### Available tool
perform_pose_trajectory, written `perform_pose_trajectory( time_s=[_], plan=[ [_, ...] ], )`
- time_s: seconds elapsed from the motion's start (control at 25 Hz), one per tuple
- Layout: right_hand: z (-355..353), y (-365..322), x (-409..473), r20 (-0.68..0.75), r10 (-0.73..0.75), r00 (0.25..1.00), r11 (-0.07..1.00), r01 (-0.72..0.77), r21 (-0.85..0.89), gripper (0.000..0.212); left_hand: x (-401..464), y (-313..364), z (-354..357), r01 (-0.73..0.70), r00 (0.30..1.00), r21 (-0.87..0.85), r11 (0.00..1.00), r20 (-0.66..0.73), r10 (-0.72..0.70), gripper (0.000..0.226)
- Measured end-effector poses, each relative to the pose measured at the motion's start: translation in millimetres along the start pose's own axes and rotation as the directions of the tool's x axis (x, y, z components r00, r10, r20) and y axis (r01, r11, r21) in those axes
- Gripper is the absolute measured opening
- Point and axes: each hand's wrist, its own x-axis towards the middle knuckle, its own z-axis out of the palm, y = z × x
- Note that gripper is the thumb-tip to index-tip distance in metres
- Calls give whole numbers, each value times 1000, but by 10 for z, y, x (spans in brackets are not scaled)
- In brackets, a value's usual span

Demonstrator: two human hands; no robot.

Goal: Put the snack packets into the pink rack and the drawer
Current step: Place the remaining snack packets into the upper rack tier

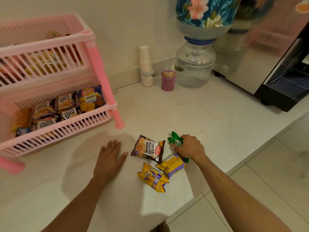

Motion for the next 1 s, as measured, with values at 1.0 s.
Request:
perform_pose_trajectory(
  time_s=[1.0],
  plan=[
    [-1480,-2173,-330,-470,-377,798,446,601,663,15,469,344,-3239,-329,442,179,927,-839,319,28]
  ],
)
